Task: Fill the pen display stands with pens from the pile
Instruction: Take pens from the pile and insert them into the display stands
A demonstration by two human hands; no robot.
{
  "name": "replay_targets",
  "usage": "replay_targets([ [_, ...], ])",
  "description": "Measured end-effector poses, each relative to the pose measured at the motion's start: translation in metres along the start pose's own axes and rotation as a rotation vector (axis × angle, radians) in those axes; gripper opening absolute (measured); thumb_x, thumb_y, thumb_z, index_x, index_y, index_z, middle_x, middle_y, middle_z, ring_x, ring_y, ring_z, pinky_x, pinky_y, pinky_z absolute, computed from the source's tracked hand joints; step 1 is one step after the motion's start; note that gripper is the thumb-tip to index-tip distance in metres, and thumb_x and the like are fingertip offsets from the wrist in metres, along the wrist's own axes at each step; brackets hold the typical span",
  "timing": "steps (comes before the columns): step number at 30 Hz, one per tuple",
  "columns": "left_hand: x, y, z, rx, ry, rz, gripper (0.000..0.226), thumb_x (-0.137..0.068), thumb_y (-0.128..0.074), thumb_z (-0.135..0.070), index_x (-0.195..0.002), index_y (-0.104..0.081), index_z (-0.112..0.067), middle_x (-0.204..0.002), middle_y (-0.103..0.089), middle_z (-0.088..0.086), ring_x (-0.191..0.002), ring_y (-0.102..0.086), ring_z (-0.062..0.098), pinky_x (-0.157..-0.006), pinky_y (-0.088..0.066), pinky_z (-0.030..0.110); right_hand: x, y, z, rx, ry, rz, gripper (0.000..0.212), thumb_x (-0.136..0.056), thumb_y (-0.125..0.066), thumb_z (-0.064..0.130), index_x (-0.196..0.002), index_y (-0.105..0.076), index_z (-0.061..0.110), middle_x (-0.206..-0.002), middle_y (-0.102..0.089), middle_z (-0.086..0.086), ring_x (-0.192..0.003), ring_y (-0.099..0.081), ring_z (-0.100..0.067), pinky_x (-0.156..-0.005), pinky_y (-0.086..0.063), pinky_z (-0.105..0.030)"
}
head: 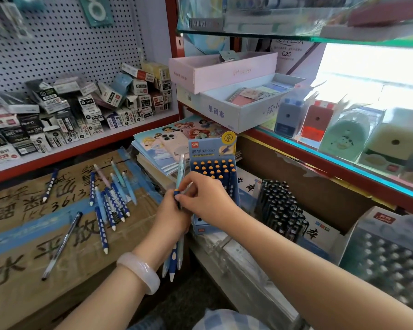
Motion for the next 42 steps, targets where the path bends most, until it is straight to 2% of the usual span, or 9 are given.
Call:
replay_targets([
  [3,0.002,0.000,-0.002,-0.016,0.006,0.014,0.025,-0.091,-0.048,-0.004,-0.116,-0.043,-0.004,-0.075,-0.052,0.009,-0.063,-0.052,0.022,-0.049,-0.038,0.029,-0.001,-0.003,0.000,0.003,0.011,0.030,0.016,-0.088,-0.063,0.023,-0.104,-0.059,0.021,-0.065,-0.052,0.006,-0.061,-0.049,-0.008,-0.059,-0.044,-0.022],
  [6,0.004,0.000,-0.002,-0.047,-0.008,0.025,0.037,-0.090,-0.053,-0.007,-0.124,-0.042,-0.011,-0.096,-0.060,0.021,-0.085,-0.060,0.039,-0.054,-0.044,0.033,-0.004,-0.007,-0.003,0.052,0.005,0.075,0.016,-0.091,-0.060,0.023,-0.106,-0.063,0.019,-0.065,-0.051,0.005,-0.060,-0.047,-0.008,-0.054,-0.040,-0.019],
  [11,0.002,-0.001,0.003,-0.049,-0.006,0.049,0.024,-0.090,-0.054,-0.009,-0.110,-0.043,-0.016,-0.069,-0.051,0.004,-0.052,-0.049,0.017,-0.047,-0.037,0.026,-0.009,-0.004,-0.004,0.033,0.033,0.109,0.002,-0.090,-0.060,0.023,-0.091,-0.061,0.022,-0.061,-0.050,0.005,-0.055,-0.046,-0.008,-0.050,-0.037,-0.019],
  [15,0.006,-0.010,0.009,-0.027,0.017,0.123,0.017,-0.091,-0.054,-0.010,-0.098,-0.042,-0.021,-0.064,-0.049,0.006,-0.046,-0.046,0.017,-0.043,-0.038,0.027,-0.011,0.017,-0.009,-0.064,0.028,-0.002,0.002,-0.092,-0.058,0.021,-0.091,-0.060,0.021,-0.065,-0.050,0.000,-0.057,-0.044,-0.011,-0.053,-0.039,-0.022],
  [19,0.012,-0.016,0.015,-0.021,0.044,0.190,0.022,-0.093,-0.053,-0.015,-0.112,-0.042,-0.019,-0.071,-0.051,0.006,-0.051,-0.046,0.015,-0.042,-0.038,0.026,-0.014,0.043,-0.022,-0.301,-0.081,-0.113,0.005,-0.096,-0.049,0.015,-0.098,-0.053,0.014,-0.083,-0.055,-0.003,-0.073,-0.058,-0.013,-0.062,-0.054,-0.023],
  [23,0.014,-0.013,0.020,-0.003,0.054,0.196,0.015,-0.095,-0.051,-0.017,-0.107,-0.043,-0.018,-0.065,-0.047,0.004,-0.049,-0.044,0.013,-0.040,-0.038,0.021,-0.015,0.086,-0.043,-0.555,-0.191,-0.340,0.007,-0.099,-0.043,0.010,-0.102,-0.049,0.010,-0.091,-0.062,-0.011,-0.066,-0.063,-0.014,-0.060,-0.057,-0.024],
  [27,0.011,-0.004,0.024,0.094,0.078,0.129,0.012,-0.095,-0.049,-0.018,-0.106,-0.043,-0.018,-0.066,-0.045,0.002,-0.049,-0.043,0.011,-0.041,-0.038,0.022,-0.013,0.127,-0.056,-0.280,-0.119,-0.472,0.006,-0.098,-0.045,0.009,-0.098,-0.050,0.012,-0.089,-0.065,-0.014,-0.067,-0.066,-0.019,-0.062,-0.059,-0.027],
  [34,0.007,-0.007,0.024,0.222,0.106,0.088,0.010,-0.096,-0.048,-0.013,-0.096,-0.045,-0.022,-0.068,-0.044,0.004,-0.049,-0.041,0.012,-0.038,-0.035,0.020,-0.013,0.106,-0.072,0.220,-0.024,-0.333,0.007,-0.098,-0.044,0.016,-0.102,-0.047,0.020,-0.093,-0.065,-0.009,-0.082,-0.064,-0.024,-0.078,-0.054,-0.048],
  [42,0.008,-0.007,0.022,0.250,0.088,0.110,0.009,-0.095,-0.048,-0.014,-0.100,-0.046,-0.022,-0.067,-0.045,0.002,-0.048,-0.041,0.010,-0.038,-0.034,0.018,-0.018,0.087,-0.064,0.434,0.020,-0.242,0.010,-0.100,-0.039,0.016,-0.109,-0.043,0.018,-0.092,-0.065,-0.010,-0.080,-0.061,-0.028,-0.073,-0.052,-0.045],
])
Point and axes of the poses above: each hand's wrist, its own x-axis away from the middle knuckle, its own y-axis out of the back of the hand, z = x × y, the point moved 10 cm from there along -x, towards the middle knuckle
